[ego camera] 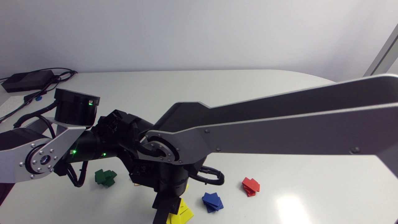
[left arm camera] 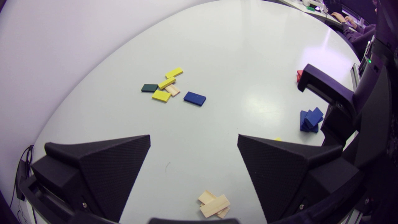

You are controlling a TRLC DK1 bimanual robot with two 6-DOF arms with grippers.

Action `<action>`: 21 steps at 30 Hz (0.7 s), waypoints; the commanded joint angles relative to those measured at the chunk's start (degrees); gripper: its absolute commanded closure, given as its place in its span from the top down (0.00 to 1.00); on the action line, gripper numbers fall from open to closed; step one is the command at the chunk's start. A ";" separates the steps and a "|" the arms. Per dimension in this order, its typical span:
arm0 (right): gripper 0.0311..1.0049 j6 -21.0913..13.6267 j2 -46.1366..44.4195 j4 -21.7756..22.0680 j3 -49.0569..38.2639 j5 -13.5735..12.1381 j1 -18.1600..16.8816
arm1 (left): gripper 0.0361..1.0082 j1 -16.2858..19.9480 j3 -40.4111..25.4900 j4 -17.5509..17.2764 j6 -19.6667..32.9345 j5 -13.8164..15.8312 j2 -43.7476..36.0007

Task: Take domino bricks one by one from the mixed stack on the table and place each onto the existing stack of the same color.

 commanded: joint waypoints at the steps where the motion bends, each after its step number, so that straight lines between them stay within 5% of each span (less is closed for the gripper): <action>1: 0.21 1.00 3.14 0.47 0.47 -0.84 0.14 | 0.99 -0.01 0.04 1.01 -1.49 1.31 -0.56; 21: 0.22 0.83 3.41 0.74 -0.76 -1.54 -1.61 | 0.99 1.22 -0.23 1.54 -0.70 1.57 -0.04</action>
